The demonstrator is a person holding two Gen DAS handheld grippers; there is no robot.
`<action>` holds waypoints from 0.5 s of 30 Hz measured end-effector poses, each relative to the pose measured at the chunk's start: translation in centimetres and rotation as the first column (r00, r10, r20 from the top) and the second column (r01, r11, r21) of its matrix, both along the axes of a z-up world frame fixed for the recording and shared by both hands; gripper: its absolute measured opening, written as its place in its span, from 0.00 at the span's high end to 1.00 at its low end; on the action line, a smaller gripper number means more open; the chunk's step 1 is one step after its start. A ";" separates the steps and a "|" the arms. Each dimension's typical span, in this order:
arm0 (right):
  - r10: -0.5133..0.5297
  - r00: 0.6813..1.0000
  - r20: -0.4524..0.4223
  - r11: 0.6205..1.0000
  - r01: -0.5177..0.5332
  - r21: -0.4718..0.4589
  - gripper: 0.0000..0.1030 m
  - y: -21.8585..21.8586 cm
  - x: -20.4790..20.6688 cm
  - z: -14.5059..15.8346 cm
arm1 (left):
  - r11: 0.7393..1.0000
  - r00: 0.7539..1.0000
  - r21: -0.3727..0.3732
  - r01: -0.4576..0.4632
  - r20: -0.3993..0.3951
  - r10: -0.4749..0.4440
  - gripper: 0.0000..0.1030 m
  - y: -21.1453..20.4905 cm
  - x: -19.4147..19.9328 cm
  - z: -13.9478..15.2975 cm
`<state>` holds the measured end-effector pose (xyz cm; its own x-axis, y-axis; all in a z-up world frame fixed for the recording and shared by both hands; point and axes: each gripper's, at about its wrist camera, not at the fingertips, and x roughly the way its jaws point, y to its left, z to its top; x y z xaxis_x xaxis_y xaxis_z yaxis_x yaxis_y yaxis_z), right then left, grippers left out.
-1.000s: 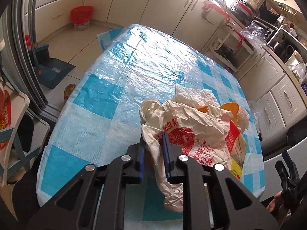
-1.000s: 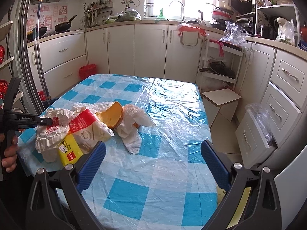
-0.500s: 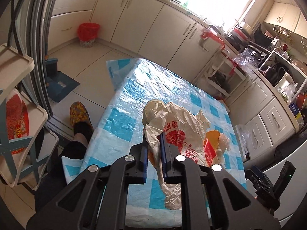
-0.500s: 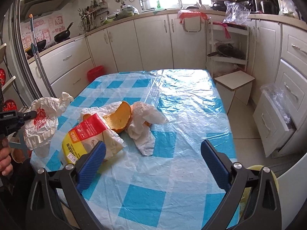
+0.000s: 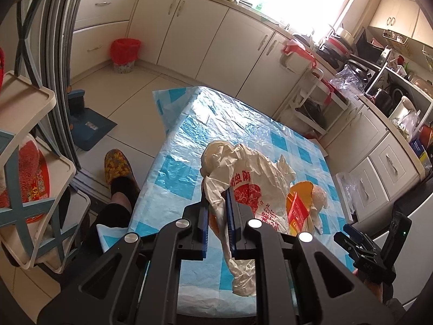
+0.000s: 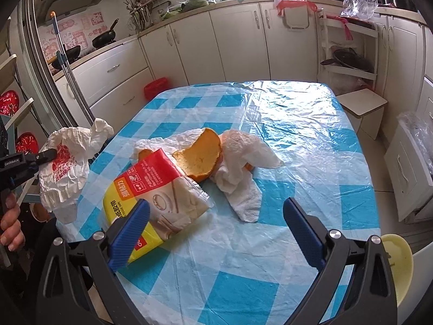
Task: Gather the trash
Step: 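Close the left gripper on the white red-printed plastic bag, then grasp the large orange peel with right gripper while left holds the bag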
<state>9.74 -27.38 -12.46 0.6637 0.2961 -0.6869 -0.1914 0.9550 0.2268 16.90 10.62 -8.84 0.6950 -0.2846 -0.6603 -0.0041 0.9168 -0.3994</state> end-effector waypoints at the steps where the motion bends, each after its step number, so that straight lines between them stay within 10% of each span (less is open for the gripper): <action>1: 0.003 1.000 -0.003 1.000 -0.003 -0.001 0.08 0.1 0.2 -0.1 | 1.000 1.000 0.002 0.003 0.001 -0.003 0.90 -0.1 0.0 0.0; 9: 0.043 0.997 0.071 0.999 -0.045 0.028 0.13 1.1 2.6 1.6 | 1.000 1.000 0.014 0.013 0.007 -0.013 0.90 -0.3 0.2 0.1; 15: 0.136 0.987 0.085 0.975 -0.118 -0.188 0.24 3.9 7.8 1.3 | 1.000 1.000 0.007 0.018 0.014 -0.018 0.90 -0.3 0.2 0.3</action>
